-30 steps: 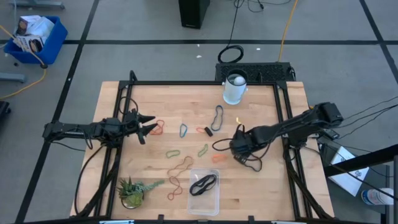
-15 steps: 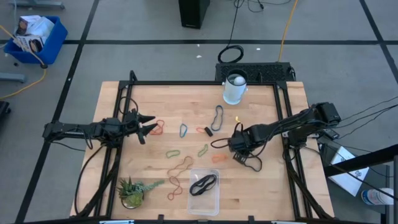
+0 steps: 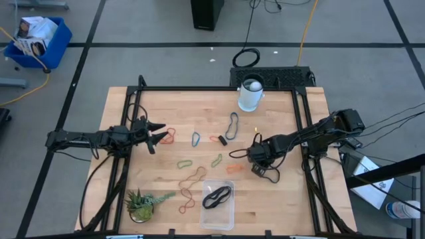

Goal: Pick and place rubber bands into bin
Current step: Put the black rubber band into the transparent bin

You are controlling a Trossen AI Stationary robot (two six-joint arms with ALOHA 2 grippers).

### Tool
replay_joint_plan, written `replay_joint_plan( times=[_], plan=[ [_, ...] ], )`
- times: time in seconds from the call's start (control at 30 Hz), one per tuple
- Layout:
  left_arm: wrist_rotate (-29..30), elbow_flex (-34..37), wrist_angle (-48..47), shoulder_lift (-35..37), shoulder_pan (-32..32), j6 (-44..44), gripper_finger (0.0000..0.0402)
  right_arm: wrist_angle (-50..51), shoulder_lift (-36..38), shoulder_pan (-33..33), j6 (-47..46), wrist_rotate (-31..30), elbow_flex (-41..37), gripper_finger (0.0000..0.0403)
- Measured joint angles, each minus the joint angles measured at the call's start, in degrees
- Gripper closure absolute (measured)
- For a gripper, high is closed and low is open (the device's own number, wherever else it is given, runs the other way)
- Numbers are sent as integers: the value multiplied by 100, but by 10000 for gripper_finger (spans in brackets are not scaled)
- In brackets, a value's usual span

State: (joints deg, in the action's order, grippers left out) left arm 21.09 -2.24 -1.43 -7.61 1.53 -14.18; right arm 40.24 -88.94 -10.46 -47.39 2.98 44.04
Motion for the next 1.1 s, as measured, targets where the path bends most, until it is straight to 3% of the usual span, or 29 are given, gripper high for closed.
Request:
replay_joint_plan(
  times=[0.53,0.83,1.1],
  plan=[
    [4,0,0,0,-1,204,192,-36,-3,-1,461,-241,-29,396],
    [4,0,0,2,1,204,192,-346,201,-98,462,-506,-11,400],
    [4,0,0,-1,-1,204,192,-1212,1290,-144,466,-1395,186,402]
  ],
)
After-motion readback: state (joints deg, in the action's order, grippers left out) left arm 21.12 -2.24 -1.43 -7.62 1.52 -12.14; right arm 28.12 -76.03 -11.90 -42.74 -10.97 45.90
